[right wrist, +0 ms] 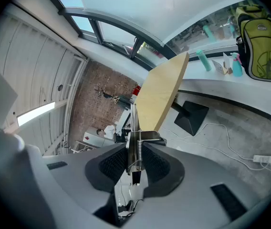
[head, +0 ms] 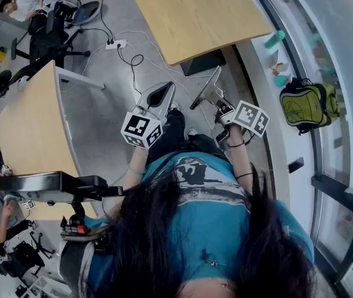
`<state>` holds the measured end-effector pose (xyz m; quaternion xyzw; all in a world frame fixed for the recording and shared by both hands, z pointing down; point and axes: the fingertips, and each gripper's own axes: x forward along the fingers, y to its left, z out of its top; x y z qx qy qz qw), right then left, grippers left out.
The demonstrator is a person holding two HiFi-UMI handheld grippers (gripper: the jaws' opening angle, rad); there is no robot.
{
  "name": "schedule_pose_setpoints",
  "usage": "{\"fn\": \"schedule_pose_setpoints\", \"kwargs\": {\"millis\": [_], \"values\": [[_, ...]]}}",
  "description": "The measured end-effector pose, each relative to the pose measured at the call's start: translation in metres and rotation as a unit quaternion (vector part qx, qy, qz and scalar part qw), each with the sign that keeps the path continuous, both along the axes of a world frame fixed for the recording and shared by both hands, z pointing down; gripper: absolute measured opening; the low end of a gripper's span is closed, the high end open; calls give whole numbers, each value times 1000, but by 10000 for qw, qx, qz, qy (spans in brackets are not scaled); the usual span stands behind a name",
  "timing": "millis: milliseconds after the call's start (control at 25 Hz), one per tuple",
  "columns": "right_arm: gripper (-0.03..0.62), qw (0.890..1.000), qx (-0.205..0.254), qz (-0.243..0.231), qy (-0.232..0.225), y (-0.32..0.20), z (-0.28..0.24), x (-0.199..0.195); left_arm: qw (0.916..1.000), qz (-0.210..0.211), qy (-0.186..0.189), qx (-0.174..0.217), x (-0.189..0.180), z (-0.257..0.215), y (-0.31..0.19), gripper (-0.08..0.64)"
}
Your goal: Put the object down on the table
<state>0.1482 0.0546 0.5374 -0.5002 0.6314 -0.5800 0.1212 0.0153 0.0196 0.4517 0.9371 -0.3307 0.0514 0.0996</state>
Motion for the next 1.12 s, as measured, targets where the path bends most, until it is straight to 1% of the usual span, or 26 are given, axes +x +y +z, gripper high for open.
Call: {"fn": "schedule_pose_setpoints", "kwargs": {"millis": [160, 400, 680, 920, 1120], "values": [[95, 10000, 21, 24, 30, -6, 1, 3, 10000, -75, -17, 48, -4, 1, -10, 3], [95, 9998, -106, 163, 84, -60, 8, 14, 10000, -18, 0, -61, 3, 10, -78, 3], [95, 9990, -148, 392, 162, -148, 2, 6, 9993, 369, 10, -59, 4, 7, -169, 3], [95, 9972, -150, 674, 277, -236, -3, -10, 9974, 693, 149, -127, -11, 6, -254, 3], [95, 9947, -197, 965, 310, -292, -4, -19, 9948, 985, 221, -156, -17, 8, -318, 3]]}}
